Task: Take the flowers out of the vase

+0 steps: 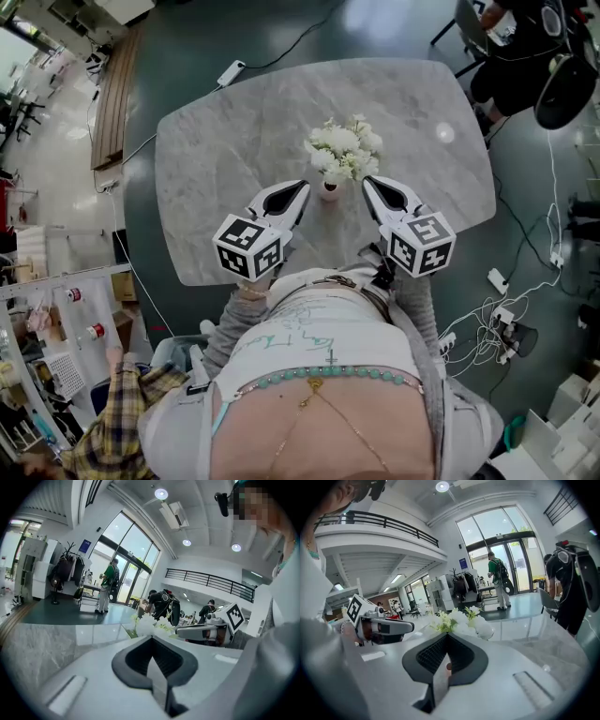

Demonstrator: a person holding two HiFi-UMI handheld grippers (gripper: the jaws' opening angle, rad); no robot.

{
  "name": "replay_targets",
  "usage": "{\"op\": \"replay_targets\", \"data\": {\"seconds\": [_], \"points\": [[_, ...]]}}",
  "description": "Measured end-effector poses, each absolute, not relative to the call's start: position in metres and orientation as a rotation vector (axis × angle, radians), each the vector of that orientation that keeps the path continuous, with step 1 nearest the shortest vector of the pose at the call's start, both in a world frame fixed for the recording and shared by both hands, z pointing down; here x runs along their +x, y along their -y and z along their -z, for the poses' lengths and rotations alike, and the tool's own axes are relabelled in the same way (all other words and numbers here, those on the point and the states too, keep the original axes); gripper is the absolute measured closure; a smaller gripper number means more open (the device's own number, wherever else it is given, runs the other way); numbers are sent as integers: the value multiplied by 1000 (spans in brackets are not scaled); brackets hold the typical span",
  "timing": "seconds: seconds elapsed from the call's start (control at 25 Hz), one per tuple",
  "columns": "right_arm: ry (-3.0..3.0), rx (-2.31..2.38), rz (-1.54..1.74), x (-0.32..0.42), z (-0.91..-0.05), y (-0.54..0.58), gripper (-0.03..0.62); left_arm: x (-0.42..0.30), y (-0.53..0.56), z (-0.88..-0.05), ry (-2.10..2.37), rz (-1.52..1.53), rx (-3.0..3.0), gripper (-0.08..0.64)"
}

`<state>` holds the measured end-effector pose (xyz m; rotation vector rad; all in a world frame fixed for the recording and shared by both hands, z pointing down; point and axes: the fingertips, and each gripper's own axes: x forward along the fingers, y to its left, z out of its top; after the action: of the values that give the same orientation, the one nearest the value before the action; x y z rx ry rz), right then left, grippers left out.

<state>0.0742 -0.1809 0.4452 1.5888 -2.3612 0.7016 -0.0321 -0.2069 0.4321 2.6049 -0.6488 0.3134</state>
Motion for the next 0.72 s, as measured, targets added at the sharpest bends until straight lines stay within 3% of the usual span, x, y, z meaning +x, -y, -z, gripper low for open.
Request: {"op": "replay_targets", "data": {"seconds": [0.72], "points": [[2282, 1626, -725, 92, -483, 174, 566, -39, 211, -456, 603, -328, 2562, 560]]}}
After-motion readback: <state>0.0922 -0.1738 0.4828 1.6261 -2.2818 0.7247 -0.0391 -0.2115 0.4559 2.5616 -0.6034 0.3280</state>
